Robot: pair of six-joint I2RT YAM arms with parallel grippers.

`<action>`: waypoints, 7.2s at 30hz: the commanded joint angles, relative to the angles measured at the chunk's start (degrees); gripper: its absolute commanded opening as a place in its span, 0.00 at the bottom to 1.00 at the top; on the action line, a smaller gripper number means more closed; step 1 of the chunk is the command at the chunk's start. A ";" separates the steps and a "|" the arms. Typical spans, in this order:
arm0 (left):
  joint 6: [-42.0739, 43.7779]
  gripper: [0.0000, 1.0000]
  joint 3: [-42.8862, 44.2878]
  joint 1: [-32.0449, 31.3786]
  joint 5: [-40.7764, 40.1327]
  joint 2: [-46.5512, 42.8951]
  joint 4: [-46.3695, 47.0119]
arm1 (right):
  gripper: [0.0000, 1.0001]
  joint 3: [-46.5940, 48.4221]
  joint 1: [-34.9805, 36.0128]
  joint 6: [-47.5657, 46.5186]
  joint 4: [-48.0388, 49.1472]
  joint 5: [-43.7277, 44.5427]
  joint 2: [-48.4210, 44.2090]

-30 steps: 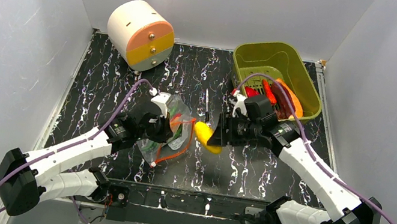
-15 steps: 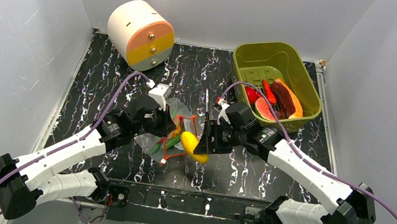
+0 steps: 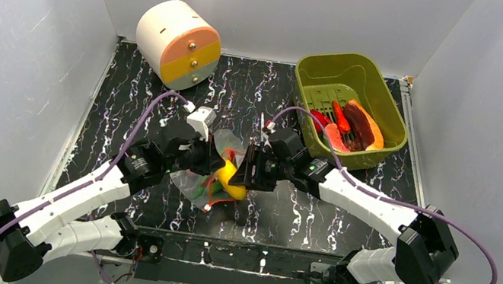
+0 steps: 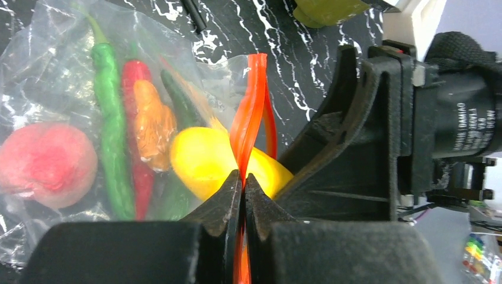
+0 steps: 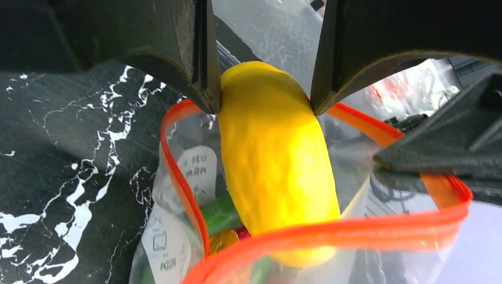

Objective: Place the food in the zip-top bag and seal the zipper
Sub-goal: Place the fake fruit in the zipper food storage bag, then pick up the fake vegetable from the bin, then place the fake vegetable in the zipper food storage bag.

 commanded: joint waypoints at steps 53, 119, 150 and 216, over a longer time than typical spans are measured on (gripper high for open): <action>0.82 0.00 0.20 -0.15 -4.75 -3.81 1.39 | 0.59 6.06 2.43 -8.67 0.04 20.23 -8.11; 10.54 0.00 0.59 -0.15 -2.67 5.55 2.24 | 0.46 63.36 -41.64 -53.18 -21.57 25.06 48.54; 8.88 0.00 -0.16 -0.15 -3.48 2.61 2.15 | 0.20 67.24 -43.46 -54.80 -19.19 20.08 54.26; 3.56 0.00 12.04 -0.19 -0.83 -2.97 -10.67 | 0.13 16.43 -26.99 -54.84 6.38 -23.53 -11.11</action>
